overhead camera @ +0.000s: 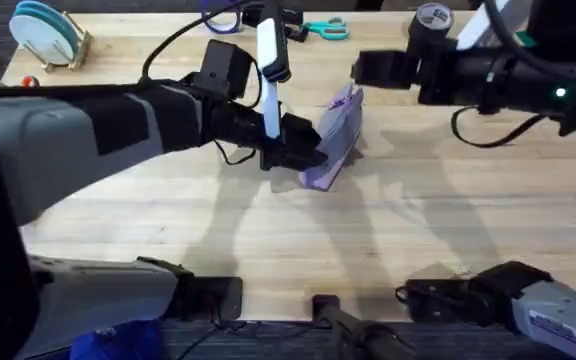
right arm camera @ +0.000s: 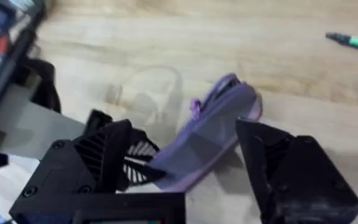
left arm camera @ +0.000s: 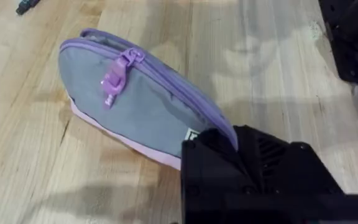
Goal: Unzip the bag, pick up the pens from the table one at a time and place them inside, then zip the bag closed.
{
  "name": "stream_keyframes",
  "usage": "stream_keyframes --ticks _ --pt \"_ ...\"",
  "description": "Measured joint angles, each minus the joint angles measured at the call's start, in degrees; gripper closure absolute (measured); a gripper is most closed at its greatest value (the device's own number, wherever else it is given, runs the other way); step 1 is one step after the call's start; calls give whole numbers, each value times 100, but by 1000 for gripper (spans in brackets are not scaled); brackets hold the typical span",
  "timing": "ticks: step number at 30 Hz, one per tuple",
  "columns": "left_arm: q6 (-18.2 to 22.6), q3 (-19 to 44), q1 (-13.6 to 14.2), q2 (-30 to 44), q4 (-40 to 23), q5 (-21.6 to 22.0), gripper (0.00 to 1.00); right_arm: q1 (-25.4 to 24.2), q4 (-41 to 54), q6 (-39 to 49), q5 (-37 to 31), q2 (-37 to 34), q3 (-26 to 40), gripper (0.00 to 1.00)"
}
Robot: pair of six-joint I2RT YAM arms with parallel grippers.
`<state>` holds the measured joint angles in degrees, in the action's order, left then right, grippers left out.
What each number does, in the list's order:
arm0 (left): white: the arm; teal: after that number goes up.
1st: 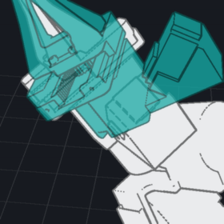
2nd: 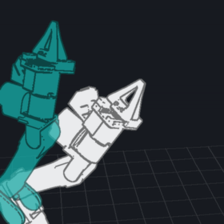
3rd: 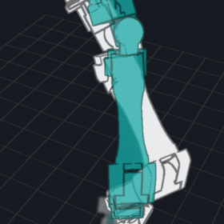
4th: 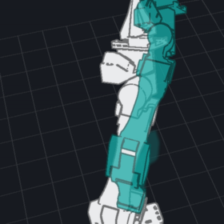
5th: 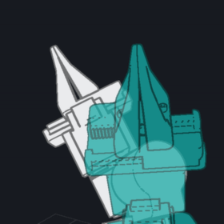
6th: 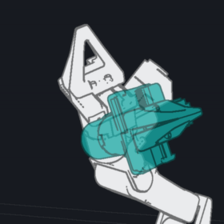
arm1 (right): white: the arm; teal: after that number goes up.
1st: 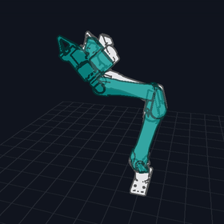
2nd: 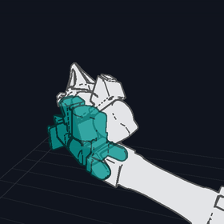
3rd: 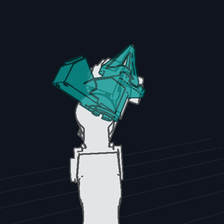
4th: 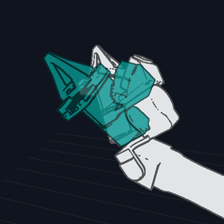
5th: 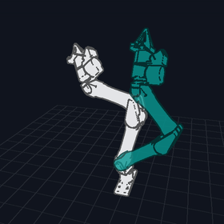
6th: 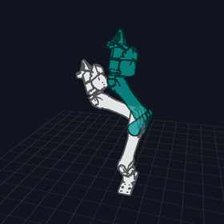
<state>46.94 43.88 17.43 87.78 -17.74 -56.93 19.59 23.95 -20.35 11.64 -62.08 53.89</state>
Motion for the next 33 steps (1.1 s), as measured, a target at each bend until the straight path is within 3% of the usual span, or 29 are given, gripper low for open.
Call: stream_keyframes --ticks 14,21,22,27,33 --pt "2 0 0 0 -203 83 958 -2 356 348 -52 0 0 6" --pt "2 0 0 -2 -208 83 958 0 909 1006 -98 -3 145 6" --pt "4 0 0 -1 -208 84 958 -2 1388 1198 -159 -96 601 6" --pt "2 0 0 0 -208 85 958 0 2164 1536 -358 -537 1663 6" --pt "2 0 0 -2 -209 85 958 0 3198 1955 -457 -1542 2979 6"
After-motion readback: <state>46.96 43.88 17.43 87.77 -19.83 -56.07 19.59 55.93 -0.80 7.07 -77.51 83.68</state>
